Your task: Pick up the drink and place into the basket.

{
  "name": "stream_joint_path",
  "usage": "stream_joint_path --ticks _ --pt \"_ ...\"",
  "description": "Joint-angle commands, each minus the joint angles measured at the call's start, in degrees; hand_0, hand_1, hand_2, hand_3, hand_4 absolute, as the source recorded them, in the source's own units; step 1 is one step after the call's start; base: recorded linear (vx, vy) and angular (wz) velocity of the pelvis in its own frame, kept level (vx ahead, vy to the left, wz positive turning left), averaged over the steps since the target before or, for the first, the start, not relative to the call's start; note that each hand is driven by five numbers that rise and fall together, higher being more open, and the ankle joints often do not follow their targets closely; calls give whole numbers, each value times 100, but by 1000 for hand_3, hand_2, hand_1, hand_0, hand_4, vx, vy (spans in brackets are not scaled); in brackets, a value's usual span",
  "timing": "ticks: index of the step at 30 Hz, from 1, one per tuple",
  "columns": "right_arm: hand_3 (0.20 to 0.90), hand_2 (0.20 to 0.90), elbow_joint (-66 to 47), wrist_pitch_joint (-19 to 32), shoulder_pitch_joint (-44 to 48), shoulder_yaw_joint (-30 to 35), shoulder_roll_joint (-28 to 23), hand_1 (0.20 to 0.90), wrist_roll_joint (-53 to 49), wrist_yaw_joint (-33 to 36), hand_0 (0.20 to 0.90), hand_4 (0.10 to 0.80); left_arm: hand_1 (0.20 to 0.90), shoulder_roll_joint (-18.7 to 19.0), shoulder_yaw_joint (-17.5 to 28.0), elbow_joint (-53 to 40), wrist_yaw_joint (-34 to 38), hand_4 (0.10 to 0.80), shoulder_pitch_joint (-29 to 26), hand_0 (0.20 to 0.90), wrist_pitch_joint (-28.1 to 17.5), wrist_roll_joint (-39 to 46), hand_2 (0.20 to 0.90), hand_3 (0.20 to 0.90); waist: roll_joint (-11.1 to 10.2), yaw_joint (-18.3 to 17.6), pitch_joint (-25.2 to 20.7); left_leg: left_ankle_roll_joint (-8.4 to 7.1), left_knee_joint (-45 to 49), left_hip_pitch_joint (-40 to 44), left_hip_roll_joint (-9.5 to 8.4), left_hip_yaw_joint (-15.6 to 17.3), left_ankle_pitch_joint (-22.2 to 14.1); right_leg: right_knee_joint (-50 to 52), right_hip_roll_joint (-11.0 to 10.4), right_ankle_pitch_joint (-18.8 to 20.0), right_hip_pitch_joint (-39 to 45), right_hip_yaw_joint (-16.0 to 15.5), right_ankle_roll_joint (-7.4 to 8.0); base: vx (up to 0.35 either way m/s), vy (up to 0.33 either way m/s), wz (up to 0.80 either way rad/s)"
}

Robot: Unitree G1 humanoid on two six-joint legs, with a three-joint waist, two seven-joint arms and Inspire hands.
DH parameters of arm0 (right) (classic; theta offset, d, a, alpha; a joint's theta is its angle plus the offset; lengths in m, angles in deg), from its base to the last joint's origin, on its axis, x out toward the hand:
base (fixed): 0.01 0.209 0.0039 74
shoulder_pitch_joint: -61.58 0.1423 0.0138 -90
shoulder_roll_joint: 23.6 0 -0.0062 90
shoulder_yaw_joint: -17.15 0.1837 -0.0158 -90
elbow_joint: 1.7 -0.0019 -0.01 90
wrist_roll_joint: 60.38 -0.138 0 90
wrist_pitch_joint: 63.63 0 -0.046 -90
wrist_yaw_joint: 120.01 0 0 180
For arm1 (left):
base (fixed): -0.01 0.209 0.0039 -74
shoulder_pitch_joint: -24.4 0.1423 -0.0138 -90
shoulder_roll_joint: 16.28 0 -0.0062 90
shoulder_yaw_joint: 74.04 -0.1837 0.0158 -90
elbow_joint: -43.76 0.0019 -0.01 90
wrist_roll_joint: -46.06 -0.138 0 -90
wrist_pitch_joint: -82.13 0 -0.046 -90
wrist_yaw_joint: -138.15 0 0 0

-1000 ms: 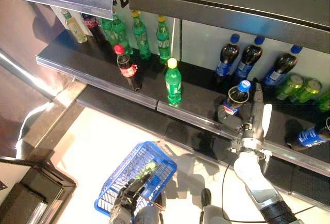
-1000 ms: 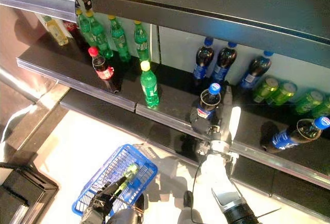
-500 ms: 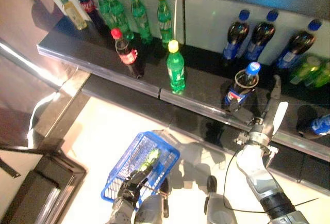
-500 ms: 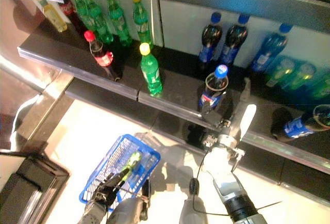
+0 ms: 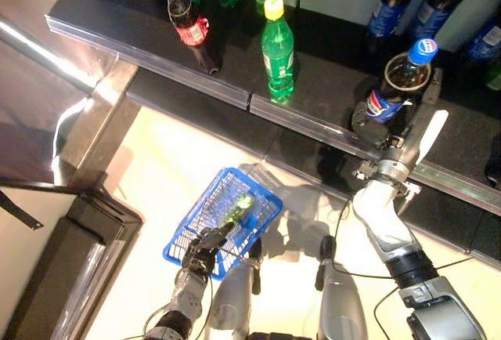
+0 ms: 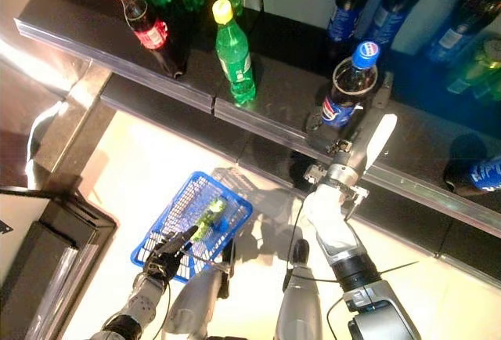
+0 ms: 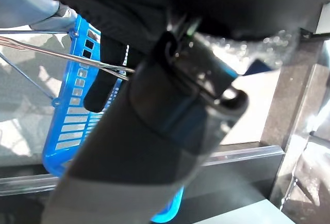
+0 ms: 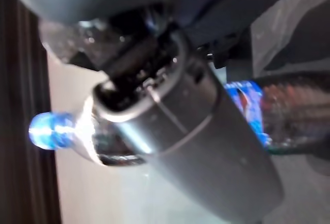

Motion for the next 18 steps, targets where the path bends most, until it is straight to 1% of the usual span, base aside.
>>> stream_joint_path --ticks 1,9,13,14,15,16,18 --pt "900 900 -559 301 943 313 -67 900 0 265 900 800 300 210 -320 177 106 100 826 300 168 94 300 200 -234 86 127 64 623 -469 -46 -326 246 74 -230 49 257 -260 -241 8 43 1" --pt "900 900 -107 370 1520 464 -249 900 -296 386 900 800 300 238 -427 67 94 100 719 300 222 188 300 200 -198 179 127 96 768 -698 -93 -345 244 240 -242 12 11 -244 -269 1 9 0" --pt "900 900 87 499 1691 623 -347 900 -738 281 900 800 300 283 -417 39 89 100 721 300 277 158 300 200 -213 222 127 122 834 -744 -109 -344 181 318 -252 -28 -37 -249 -280 0 0 0" --pt "590 634 94 478 1738 659 -351 634 -748 281 634 490 300 298 -432 34 96 100 711 300 291 171 300 200 -215 227 127 127 863 -762 -109 -342 163 355 -258 -43 -59 -252 -283 0 0 0" --pt "373 448 107 482 1758 679 -358 448 -757 279 448 273 300 308 -426 38 89 100 708 300 300 168 300 200 -218 231 127 130 887 -778 -113 -345 158 387 -257 -55 -79 -248 -287 0 0 0" --pt "200 300 126 496 1791 721 -372 300 -776 271 300 100 300 317 -414 43 91 100 698 300 317 166 300 200 -219 234 127 135 924 -796 -119 -348 151 438 -255 -77 -104 -242 -295 9 0 4" --pt "200 300 101 467 1817 761 -381 300 -802 249 300 100 300 323 -408 47 105 100 683 300 331 175 300 200 -223 231 127 143 984 -818 -128 -350 128 510 -259 -110 -131 -236 -303 14 6 5"
